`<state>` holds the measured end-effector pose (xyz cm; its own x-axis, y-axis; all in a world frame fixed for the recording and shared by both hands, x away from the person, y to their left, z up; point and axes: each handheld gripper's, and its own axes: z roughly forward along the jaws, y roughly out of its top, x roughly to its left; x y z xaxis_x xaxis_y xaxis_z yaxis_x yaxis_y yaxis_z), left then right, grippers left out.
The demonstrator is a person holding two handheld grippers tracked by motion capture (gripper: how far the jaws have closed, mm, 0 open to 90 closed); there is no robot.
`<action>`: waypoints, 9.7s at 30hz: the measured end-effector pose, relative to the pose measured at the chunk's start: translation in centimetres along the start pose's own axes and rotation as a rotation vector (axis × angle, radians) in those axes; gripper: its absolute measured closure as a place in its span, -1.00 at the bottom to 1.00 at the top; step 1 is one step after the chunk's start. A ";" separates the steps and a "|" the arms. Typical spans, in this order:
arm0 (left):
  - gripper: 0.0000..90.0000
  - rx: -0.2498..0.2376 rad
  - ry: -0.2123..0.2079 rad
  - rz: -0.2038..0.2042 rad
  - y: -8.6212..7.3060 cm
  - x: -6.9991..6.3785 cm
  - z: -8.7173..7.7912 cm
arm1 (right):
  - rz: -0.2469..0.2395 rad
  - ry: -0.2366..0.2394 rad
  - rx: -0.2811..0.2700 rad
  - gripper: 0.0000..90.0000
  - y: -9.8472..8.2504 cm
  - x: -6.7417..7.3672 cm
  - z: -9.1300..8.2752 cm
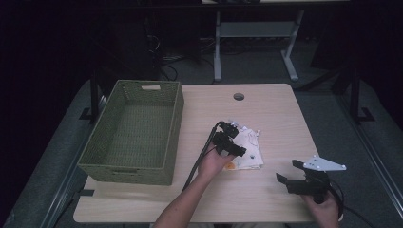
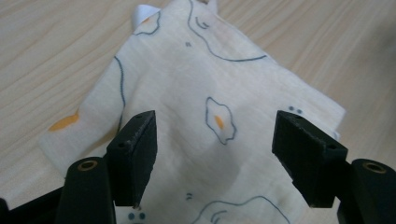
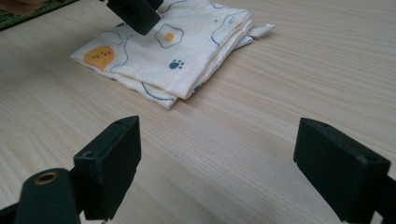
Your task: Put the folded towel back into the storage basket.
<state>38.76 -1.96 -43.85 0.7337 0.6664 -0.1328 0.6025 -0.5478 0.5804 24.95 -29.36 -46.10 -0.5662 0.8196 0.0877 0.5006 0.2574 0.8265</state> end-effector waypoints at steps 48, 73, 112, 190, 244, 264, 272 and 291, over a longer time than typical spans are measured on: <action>0.84 0.029 -0.077 0.078 0.7 0.8 -2.4 | 0.031 -0.002 -0.014 -0.67 -0.4 -0.7 -0.4; 0.84 -0.136 -0.245 -0.001 0.2 2.6 -10.5 | 0.052 -0.018 -0.006 -0.67 -0.6 -1.1 -0.5; 0.84 -0.213 -0.272 -0.043 -0.4 6.4 -18.2 | 0.047 -0.032 -0.004 -0.67 -0.5 -1.0 -0.4; 0.84 -0.271 -0.165 -0.156 -6.7 15.1 -27.6 | 0.056 -0.050 0.017 -0.67 -0.5 -1.0 -0.1; 0.82 -0.078 -0.080 -0.161 -13.0 21.9 -24.4 | 0.009 -0.048 0.061 -0.67 -0.3 -0.7 0.5; 0.23 -0.104 0.035 -0.146 -14.2 22.2 -26.0 | 0.003 -0.051 0.078 -0.68 -0.2 -0.1 1.1; 0.16 -0.105 0.025 -0.149 -14.2 21.6 -25.8 | 0.002 -0.050 0.076 -0.68 -0.1 0.0 1.1; -0.07 -0.127 0.003 -0.058 -11.5 18.3 -26.1 | -0.002 -0.051 0.067 -0.68 0.0 -0.1 0.8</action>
<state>37.05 29.76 -32.01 0.6976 0.6967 -0.1670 0.5995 -0.4401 0.6685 25.49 -29.04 -46.58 -0.5340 0.8435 0.0569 0.5431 0.2907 0.7877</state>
